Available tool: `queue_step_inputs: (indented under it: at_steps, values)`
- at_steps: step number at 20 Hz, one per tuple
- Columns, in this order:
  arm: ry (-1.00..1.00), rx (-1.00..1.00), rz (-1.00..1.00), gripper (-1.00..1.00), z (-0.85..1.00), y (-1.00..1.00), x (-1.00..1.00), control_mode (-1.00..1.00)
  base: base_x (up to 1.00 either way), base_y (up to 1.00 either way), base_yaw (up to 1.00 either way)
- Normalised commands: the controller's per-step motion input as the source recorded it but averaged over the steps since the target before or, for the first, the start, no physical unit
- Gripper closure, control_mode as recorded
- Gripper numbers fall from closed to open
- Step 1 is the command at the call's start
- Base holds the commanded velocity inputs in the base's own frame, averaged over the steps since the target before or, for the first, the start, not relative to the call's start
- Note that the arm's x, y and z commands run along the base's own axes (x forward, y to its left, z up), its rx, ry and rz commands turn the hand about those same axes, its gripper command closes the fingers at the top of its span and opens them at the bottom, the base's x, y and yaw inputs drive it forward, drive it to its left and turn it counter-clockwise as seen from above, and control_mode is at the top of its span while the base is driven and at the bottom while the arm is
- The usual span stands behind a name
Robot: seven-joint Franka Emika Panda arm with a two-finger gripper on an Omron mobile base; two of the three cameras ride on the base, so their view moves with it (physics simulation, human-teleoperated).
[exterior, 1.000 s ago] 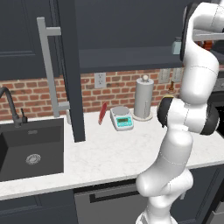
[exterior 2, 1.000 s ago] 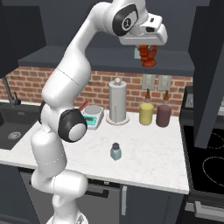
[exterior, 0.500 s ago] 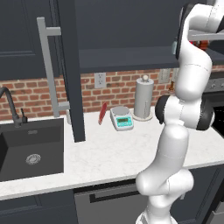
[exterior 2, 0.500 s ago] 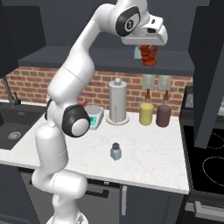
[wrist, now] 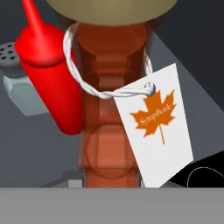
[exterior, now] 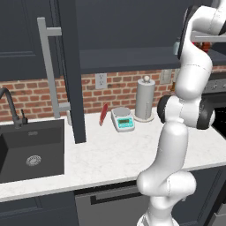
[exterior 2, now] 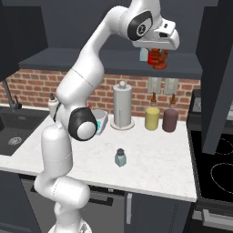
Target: Put the shaker and condiment bottle from the counter next to their counterparts in the cabinet.
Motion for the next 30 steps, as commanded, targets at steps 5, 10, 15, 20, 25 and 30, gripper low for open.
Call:
queue_step_inputs:
  at_steps: [5, 10, 15, 20, 25, 30]
  values:
    - [0.00, 0.04, 0.00, 1.00, 0.00, -0.17, 0.25, -1.00, 0.00, 0.00, 0.00]
    - [0.00, 0.04, 0.00, 1.00, 0.00, -0.13, 0.29, -1.00, 0.00, 0.00, 0.00]
    - [0.00, 0.04, 0.00, 1.00, -0.01, -0.09, 0.31, -1.00, 0.00, 0.00, 0.00]
    - [0.00, 0.02, 0.00, 1.00, -0.06, -0.01, 0.37, -1.00, 0.00, 0.00, 0.00]
    - [0.00, 0.00, 0.00, -1.00, -0.11, 0.00, 0.13, -1.00, 0.00, 0.00, 0.00]
    - [0.00, 0.01, 0.00, -1.00, 0.00, -0.08, -0.20, -1.00, 0.00, 0.00, 0.00]
